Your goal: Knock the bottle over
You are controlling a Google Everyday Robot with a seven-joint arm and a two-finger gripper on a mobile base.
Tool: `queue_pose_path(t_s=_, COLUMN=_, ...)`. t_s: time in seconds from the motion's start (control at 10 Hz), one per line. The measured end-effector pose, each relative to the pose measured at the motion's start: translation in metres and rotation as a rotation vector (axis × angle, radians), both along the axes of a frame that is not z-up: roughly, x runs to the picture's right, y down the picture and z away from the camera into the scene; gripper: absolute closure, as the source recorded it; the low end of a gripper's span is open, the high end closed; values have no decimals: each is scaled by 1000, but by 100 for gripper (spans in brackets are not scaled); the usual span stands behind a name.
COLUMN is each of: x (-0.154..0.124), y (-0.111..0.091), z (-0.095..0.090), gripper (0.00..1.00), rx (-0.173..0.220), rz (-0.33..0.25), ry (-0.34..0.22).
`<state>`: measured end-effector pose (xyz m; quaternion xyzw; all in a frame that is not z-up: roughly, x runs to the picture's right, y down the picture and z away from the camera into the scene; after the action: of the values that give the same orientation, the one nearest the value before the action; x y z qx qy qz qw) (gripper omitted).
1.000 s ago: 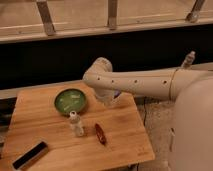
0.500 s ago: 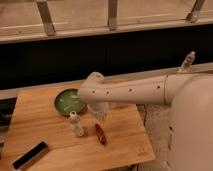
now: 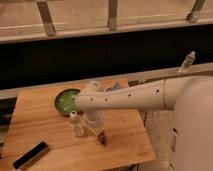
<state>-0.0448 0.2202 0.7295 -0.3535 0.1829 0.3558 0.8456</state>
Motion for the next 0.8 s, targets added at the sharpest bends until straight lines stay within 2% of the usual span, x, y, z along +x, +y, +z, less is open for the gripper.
queue_pose_path(t_s=0.1, x=-2, y=4, z=-1, gripper=100, rx=-8, rz=-5, ry=-10)
queue_pose_path(t_s=0.3, x=-15, y=0, z=0, gripper=100, rx=3, rz=-14, ry=-47)
queue_pose_path(t_s=0.6, x=-40, y=-31, z=-8, gripper=100, rx=69, rz=-5, ry=-128)
queue_pose_path(t_s=0.8, x=-64, y=-55, z=-16, gripper=100, rx=103, rz=-4, ry=-208)
